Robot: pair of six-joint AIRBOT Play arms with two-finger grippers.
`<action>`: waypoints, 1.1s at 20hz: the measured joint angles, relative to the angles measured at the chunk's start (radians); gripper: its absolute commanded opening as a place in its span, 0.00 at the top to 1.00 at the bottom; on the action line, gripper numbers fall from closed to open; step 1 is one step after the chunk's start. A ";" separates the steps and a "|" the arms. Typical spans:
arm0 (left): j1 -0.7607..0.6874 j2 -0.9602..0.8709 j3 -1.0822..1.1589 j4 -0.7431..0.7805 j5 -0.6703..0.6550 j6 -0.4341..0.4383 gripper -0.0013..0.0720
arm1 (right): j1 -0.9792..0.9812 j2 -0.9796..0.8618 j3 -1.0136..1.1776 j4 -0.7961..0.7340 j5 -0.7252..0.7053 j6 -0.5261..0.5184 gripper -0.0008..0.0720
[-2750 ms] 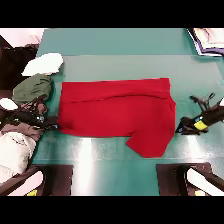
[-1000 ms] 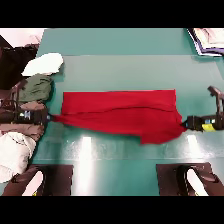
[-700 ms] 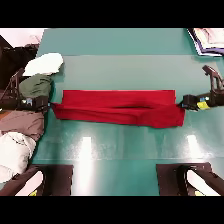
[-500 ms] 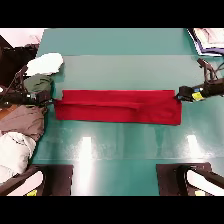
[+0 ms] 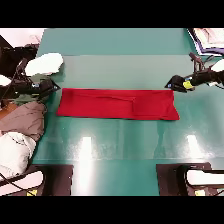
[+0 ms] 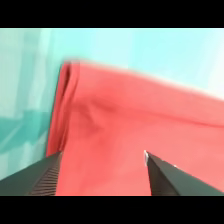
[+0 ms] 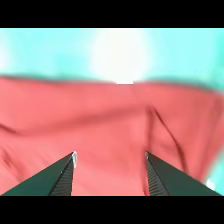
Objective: Fold the shirts.
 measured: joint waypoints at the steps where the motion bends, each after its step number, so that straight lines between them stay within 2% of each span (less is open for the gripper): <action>1: 0.000 -0.006 0.012 -0.018 0.011 -0.004 0.14 | -0.005 -0.014 0.021 0.021 0.000 0.000 0.29; 2: 0.002 -0.009 0.027 -0.037 0.010 -0.008 0.14 | -0.013 -0.023 0.041 0.039 0.003 -0.005 0.29; 3: 0.002 -0.011 0.039 -0.050 -0.005 -0.010 0.29 | -0.024 -0.027 0.053 0.055 0.023 -0.019 0.29; 4: 0.001 -0.013 0.048 -0.058 -0.037 -0.012 0.64 | -0.040 -0.028 0.057 0.065 0.055 -0.036 0.29; 5: 0.001 -0.014 0.054 -0.063 -0.070 -0.010 0.94 | -0.060 -0.026 0.053 0.069 0.082 -0.054 0.29; 7: 0.001 -0.016 0.061 -0.072 -0.129 0.023 0.94 | -0.114 -0.012 0.018 0.082 0.124 -0.092 0.25; 8: 0.001 -0.017 0.064 -0.077 -0.149 0.040 0.94 | -0.146 -0.005 -0.011 0.083 0.147 -0.110 0.09; 9: 0.000 -0.018 0.065 -0.078 -0.165 0.053 0.94 | -0.177 -0.001 -0.038 0.087 0.156 -0.126 0.05; 13: -0.032 -0.018 0.068 -0.083 -0.208 0.082 0.95 | -0.279 -0.029 -0.141 0.109 0.188 -0.187 0.06; 18: -0.159 -0.018 0.068 -0.080 -0.213 0.086 0.95 | -0.298 -0.130 -0.183 0.198 0.213 -0.294 0.07; 21: -0.244 -0.018 0.068 -0.078 -0.178 0.077 0.95 | -0.270 -0.190 -0.189 0.274 0.232 -0.350 0.20; 22: -0.270 -0.018 0.068 -0.078 -0.163 0.066 0.95 | -0.256 -0.204 -0.191 0.293 0.231 -0.364 0.21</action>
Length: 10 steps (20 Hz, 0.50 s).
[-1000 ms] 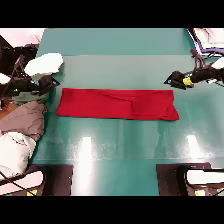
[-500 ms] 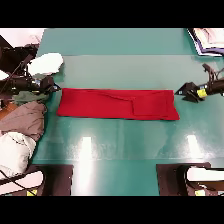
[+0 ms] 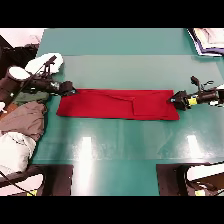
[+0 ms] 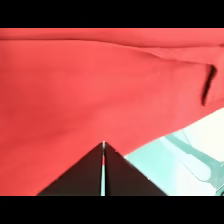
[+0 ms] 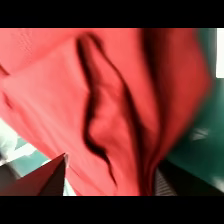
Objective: Fold the shirts.
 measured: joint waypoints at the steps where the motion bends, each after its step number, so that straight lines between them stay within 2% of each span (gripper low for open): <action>1: -0.024 0.000 0.000 0.000 0.010 -0.011 0.95 | 0.015 -0.011 -0.002 0.018 -0.002 -0.011 0.30; 3: -0.062 -0.006 0.000 0.002 0.021 -0.032 0.95 | 0.041 -0.026 -0.003 0.027 -0.020 -0.037 0.75; 4: -0.081 -0.011 0.000 0.003 0.026 -0.045 0.95 | 0.050 -0.031 -0.005 0.027 -0.025 -0.048 0.94; 5: -0.101 -0.018 0.000 0.003 0.029 -0.057 0.95 | 0.055 -0.033 -0.004 0.025 -0.027 -0.058 0.97; 10: -0.226 -0.104 0.051 0.006 0.024 -0.084 0.95 | 0.049 -0.019 0.069 0.052 0.058 -0.068 0.97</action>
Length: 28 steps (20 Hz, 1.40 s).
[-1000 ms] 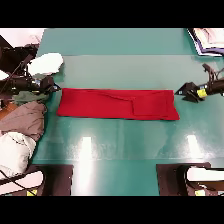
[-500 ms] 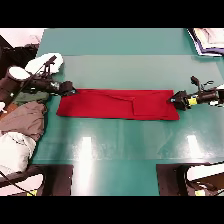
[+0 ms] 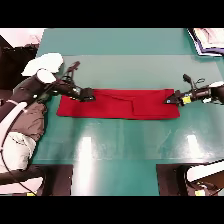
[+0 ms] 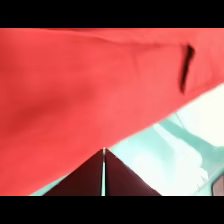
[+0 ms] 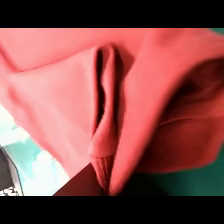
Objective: Fold the shirts.
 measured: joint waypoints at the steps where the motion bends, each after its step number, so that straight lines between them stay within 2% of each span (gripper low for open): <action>1: -0.031 -0.033 0.034 0.001 -0.007 -0.002 0.95 | -0.002 0.015 0.030 0.004 0.024 0.017 0.97; 8: -0.200 -0.343 0.391 0.000 -0.019 -0.039 0.95 | 0.051 0.153 0.296 0.010 0.147 0.219 0.97; 14: -0.256 -0.562 0.632 -0.005 0.014 -0.107 0.95 | 0.232 0.185 0.531 0.011 0.159 0.357 0.97; 21: -0.263 -0.620 0.695 0.044 0.067 -0.135 0.95 | 0.457 0.076 0.773 0.009 0.153 0.440 0.97; 28: -0.182 -0.563 0.703 0.182 -0.069 -0.140 0.95 | 0.579 -0.002 0.837 -0.031 0.140 0.460 0.97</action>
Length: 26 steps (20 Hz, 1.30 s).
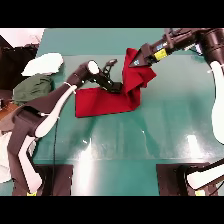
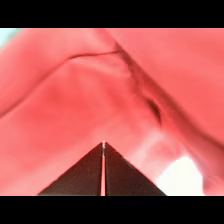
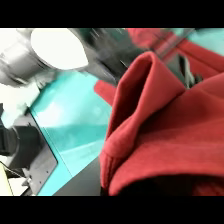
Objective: Fold the shirts.
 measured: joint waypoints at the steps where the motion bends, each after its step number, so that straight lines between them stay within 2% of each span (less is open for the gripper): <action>1: 0.023 0.029 0.000 0.043 -0.024 0.000 0.95 | 0.012 -0.008 0.002 -0.008 -0.002 0.001 0.97; 7: 0.204 0.254 0.001 0.227 -0.196 0.031 0.95 | 0.128 -0.089 0.006 -0.031 -0.065 -0.002 0.97; 10: 0.302 0.361 0.002 0.261 -0.280 0.050 0.95 | 0.226 -0.145 0.007 -0.032 -0.174 -0.044 0.96; 11: 0.327 0.390 0.002 0.268 -0.298 0.053 0.95 | 0.264 -0.165 0.007 -0.032 -0.225 -0.064 0.75; 12: 0.351 0.417 0.002 0.272 -0.312 0.055 0.95 | 0.307 -0.188 0.007 -0.028 -0.292 -0.092 0.46; 13: 0.375 0.444 0.002 0.278 -0.320 0.056 0.95 | 0.349 -0.211 0.007 -0.018 -0.353 -0.123 0.29; 15: 0.413 0.485 0.002 0.285 -0.334 0.058 0.95 | 0.429 -0.250 0.017 0.026 -0.456 -0.199 0.27; 18: 0.447 0.527 0.002 0.286 -0.351 0.061 0.95 | 0.479 -0.249 0.013 0.066 -0.531 -0.271 0.27; 22: 0.463 0.550 -0.001 0.287 -0.379 0.063 0.95 | 0.390 -0.136 -0.104 0.032 -0.473 -0.294 0.27; 26: 0.468 0.555 -0.005 0.282 -0.391 0.063 0.95 | 0.193 -0.011 -0.306 -0.047 -0.370 -0.243 0.25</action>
